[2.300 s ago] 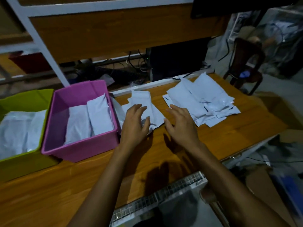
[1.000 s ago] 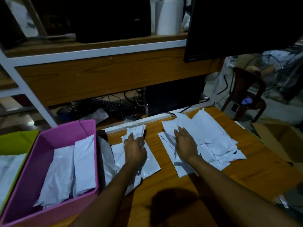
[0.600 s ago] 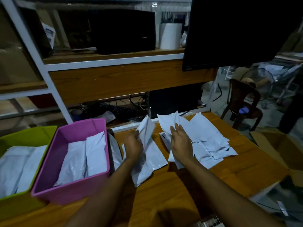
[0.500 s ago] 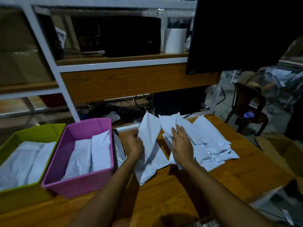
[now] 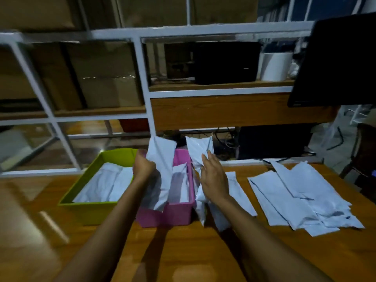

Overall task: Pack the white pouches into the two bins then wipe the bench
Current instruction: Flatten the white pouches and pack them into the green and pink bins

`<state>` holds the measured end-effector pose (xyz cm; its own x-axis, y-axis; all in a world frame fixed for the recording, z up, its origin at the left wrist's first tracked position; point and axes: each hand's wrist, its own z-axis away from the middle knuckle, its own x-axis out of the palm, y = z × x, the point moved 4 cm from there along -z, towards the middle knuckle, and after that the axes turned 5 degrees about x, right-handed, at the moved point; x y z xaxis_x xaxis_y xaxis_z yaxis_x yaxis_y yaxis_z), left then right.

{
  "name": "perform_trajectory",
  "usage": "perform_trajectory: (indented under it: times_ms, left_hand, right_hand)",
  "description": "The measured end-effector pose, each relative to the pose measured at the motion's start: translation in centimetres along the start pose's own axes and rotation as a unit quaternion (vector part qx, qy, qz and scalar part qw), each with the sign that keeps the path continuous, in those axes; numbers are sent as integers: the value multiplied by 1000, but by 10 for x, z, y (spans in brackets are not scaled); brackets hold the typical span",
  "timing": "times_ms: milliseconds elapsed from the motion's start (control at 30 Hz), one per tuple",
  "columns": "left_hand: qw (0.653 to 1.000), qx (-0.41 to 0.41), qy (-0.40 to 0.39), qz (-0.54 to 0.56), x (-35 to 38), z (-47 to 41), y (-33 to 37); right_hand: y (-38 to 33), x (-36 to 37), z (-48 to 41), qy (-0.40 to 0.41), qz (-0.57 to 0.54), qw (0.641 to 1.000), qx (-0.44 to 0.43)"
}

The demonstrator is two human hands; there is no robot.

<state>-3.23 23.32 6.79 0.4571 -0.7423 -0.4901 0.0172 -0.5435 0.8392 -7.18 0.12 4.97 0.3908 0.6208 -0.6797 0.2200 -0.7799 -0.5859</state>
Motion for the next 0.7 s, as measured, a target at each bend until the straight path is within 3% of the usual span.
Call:
perform_trajectory:
  times_ms: [233,333,400,500,600,700]
  left_hand:
    - [988,-54,-79,-123,18,-42,-73]
    - [973,32,-99,-204,32,-49,-77]
    - [957,90,-163,-220,52,-50,-94]
    - [866,101,-351,-341,83,-50,-133]
    - [772,140,-440,-437,96,-59,-146]
    - [749,119,-464,-457,102,-64,-147]
  right_hand:
    - [-35,84,-36,-86,0,996,29]
    - [-34,127,-48,-129,36,990,44]
    - [-30,153,-52,-144,70,986,37]
    - [-13,187,-56,-165,142,976,28]
    - [-4,202,-51,-213,191,956,57]
    - [6,216,-44,-288,225,927,81]
